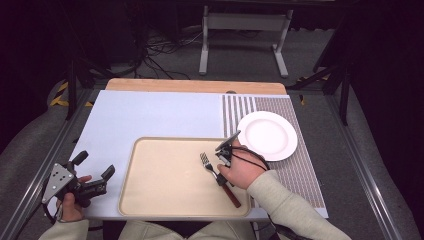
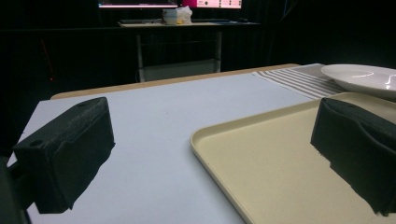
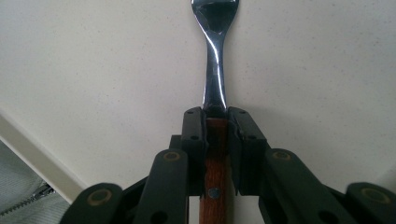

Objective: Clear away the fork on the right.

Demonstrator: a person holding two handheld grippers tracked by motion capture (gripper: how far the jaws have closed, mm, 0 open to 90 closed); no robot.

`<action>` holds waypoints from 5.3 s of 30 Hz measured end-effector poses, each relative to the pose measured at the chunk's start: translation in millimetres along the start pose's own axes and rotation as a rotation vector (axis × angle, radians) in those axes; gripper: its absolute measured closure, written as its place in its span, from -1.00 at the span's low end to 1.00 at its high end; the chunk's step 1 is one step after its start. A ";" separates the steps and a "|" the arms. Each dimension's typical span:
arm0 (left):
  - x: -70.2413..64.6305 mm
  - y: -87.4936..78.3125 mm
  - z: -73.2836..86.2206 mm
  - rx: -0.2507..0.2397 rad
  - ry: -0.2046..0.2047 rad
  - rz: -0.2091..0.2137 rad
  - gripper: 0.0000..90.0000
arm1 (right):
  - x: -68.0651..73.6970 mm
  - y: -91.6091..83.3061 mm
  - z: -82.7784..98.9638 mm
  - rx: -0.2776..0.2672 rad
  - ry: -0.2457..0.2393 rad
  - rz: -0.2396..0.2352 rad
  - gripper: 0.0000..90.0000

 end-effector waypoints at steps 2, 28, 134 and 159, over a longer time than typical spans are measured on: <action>0.0 0.0 0.1 0.001 0.000 0.000 -1.00 | 0.0 0.4 0.1 0.002 -0.001 0.001 0.72; -0.2 0.3 0.5 0.005 -0.003 0.003 -1.00 | 0.4 -15.9 -13.5 -0.147 -0.112 0.012 -0.07; -0.1 0.9 1.0 0.007 -0.007 0.007 -1.00 | -48.8 0.4 -70.2 -0.278 -0.741 0.139 1.00; -0.8 2.8 0.8 0.007 -0.003 0.013 -1.00 | -62.1 -17.9 -58.1 -0.323 -0.677 0.140 0.90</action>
Point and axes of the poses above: each handheld gripper's, and its own axes: y roughly forward along the jaws, z roughly out of its underside, x roughly to its left, the point moved 6 cm from there along y, roughly forward along the jaws, and after that the axes turned 3 degrees about -z, right-handed, at the moved point
